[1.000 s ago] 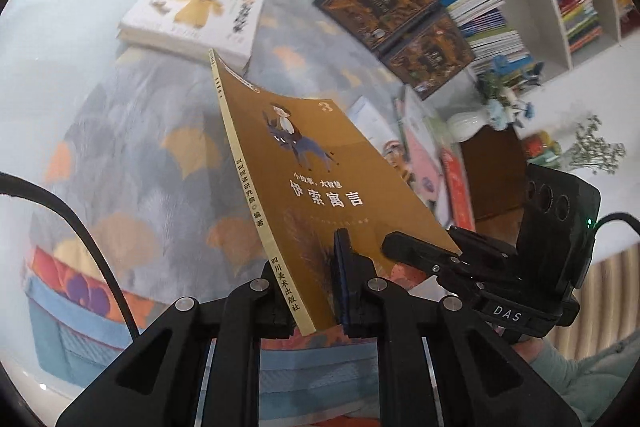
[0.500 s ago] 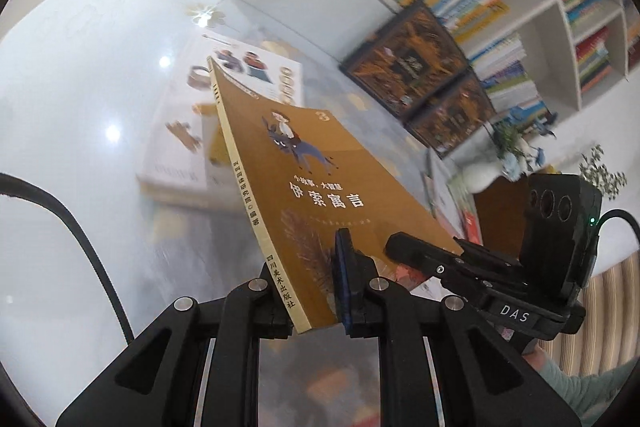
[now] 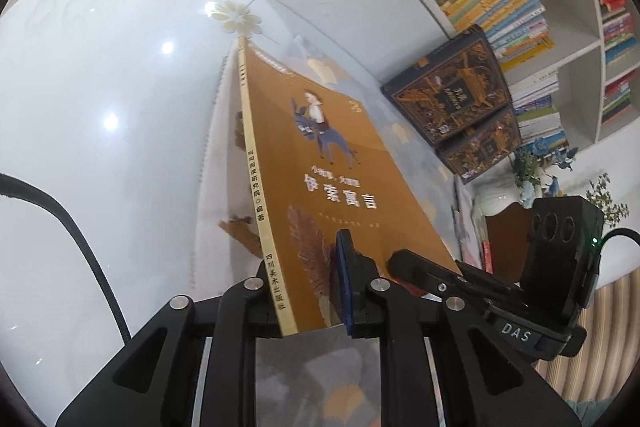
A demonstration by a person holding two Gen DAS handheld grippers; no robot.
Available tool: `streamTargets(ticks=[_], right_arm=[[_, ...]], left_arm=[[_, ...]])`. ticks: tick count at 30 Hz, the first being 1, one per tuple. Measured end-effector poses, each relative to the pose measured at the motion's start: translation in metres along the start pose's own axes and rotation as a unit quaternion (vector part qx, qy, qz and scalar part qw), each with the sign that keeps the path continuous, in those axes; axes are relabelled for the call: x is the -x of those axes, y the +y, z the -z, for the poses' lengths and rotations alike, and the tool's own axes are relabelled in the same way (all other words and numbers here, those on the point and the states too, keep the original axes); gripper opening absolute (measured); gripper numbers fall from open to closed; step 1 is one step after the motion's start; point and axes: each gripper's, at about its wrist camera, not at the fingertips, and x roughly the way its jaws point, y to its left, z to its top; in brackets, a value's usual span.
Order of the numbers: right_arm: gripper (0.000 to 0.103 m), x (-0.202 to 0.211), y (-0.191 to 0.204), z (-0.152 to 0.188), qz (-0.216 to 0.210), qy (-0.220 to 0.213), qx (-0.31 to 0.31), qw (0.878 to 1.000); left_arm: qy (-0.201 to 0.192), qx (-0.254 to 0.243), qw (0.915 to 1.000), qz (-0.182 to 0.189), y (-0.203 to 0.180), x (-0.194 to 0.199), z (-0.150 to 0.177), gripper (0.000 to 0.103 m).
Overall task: Organize books
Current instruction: 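Carry the brown booklet with both tools toward the stack, then lay the brown booklet on the stack and open both tools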
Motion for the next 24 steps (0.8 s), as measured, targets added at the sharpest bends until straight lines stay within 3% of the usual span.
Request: streamTargets(ticks=[7, 14, 15, 18, 20, 22, 24], right_arm=[[0.028, -0.019, -0.01, 0.006, -0.004, 0.023, -0.042, 0.999], [0.03, -0.014, -0.041, 0.025, -0.054, 0.06, -0.118, 0.99], [0.032, -0.01, -0.046, 0.03, -0.059, 0.062, -0.125, 0.988], [0.055, 0.014, -0.064, 0.056, -0.068, 0.057, -0.146, 0.985], [0.058, 0.033, -0.079, 0.075, -0.064, 0.05, -0.159, 0.984], [0.058, 0.049, -0.094, 0.093, -0.055, 0.049, -0.171, 0.983], [0.058, 0.074, -0.118, 0.116, -0.034, 0.038, -0.194, 0.98]], left_arm=[[0.024, 0.025, 0.9988, -0.035, 0.018, -0.004, 0.009, 0.026], [0.003, 0.072, 0.994, -0.082, 0.039, 0.021, 0.026, 0.027], [0.001, 0.074, 0.9935, -0.086, 0.038, 0.025, 0.029, 0.027], [0.003, 0.064, 0.9938, -0.091, 0.024, 0.031, 0.044, 0.027], [0.014, 0.049, 0.9948, -0.088, 0.006, 0.026, 0.053, 0.029], [0.028, 0.03, 0.9961, -0.078, -0.015, 0.016, 0.063, 0.039], [0.044, 0.018, 0.9975, -0.054, -0.039, 0.001, 0.073, 0.064]])
